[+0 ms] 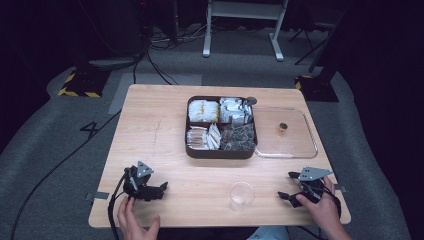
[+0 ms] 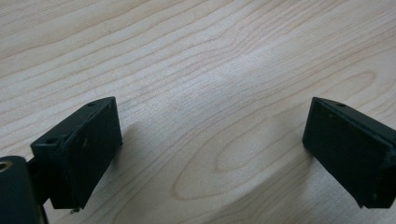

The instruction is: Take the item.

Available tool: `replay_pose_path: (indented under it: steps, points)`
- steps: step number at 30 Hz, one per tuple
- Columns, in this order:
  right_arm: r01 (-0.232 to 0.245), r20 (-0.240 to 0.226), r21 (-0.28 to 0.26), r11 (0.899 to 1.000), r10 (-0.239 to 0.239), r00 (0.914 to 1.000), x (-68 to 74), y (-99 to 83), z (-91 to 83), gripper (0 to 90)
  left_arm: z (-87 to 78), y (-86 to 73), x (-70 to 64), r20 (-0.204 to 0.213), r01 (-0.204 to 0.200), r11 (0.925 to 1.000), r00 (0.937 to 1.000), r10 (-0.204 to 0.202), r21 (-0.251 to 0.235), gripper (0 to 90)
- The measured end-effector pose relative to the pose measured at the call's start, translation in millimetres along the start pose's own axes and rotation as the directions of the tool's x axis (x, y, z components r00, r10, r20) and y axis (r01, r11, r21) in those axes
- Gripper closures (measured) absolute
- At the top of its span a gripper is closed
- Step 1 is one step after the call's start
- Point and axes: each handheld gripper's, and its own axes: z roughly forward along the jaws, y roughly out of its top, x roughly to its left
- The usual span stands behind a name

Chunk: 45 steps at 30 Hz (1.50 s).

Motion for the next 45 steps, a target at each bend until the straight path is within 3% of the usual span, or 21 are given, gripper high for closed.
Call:
replay_pose_path:
  steps: [21,23,24,25,26,27,30,36,45]
  points:
    - [0.006,0.002,-0.001,1.000,-0.006,1.0000,-0.6,0.7,1.1,8.7,1.2,1.3,-1.6,-0.008,0.012,0.9999,0.9999,-0.012,0.006,3.4]
    - [0.006,0.003,-0.001,1.000,-0.006,1.0000,-0.5,0.6,1.0,8.8,0.1,0.9,-2.2,-0.019,0.020,0.9997,0.9996,-0.020,-0.010,6.2]
    - [0.006,0.003,-0.002,1.000,-0.006,1.0000,-0.5,0.6,1.0,8.8,0.1,0.9,-2.2,-0.019,0.020,0.9997,0.9996,-0.020,-0.010,12.1]
    - [0.006,0.003,-0.002,1.000,-0.006,1.0000,-0.5,0.6,1.0,8.8,-2.0,0.3,-3.1,-0.022,0.033,0.9993,0.9992,-0.034,-0.017,12.1]
    - [0.005,0.007,-0.003,1.000,-0.005,1.0000,0.4,0.3,0.7,9.7,-7.4,1.5,-4.7,-0.043,0.058,0.9983,0.9974,-0.058,0.009,24.2]
    - [0.007,0.008,-0.004,1.000,-0.007,0.9999,1.0,0.0,0.3,10.2,-10.9,2.7,-5.6,-0.055,0.066,0.9970,0.9964,-0.064,0.040,26.0]
    - [0.004,0.011,-0.004,1.000,-0.004,0.9999,2.2,-0.6,-0.5,10.5,-18.6,4.8,-7.8,-0.053,0.069,0.9976,0.9962,-0.069,0.003,29.0]
    - [0.003,0.012,-0.004,1.000,-0.003,0.9999,2.4,-0.8,-0.7,10.5,-33.8,14.3,-10.7,-0.010,0.073,0.9970,0.9973,-0.073,-0.026,29.3]
    - [0.002,0.011,-0.004,1.000,-0.002,0.9999,2.4,-0.7,-0.7,10.5,-57.6,31.6,-20.4,0.016,0.051,0.9973,0.9986,-0.050,-0.054,29.6]
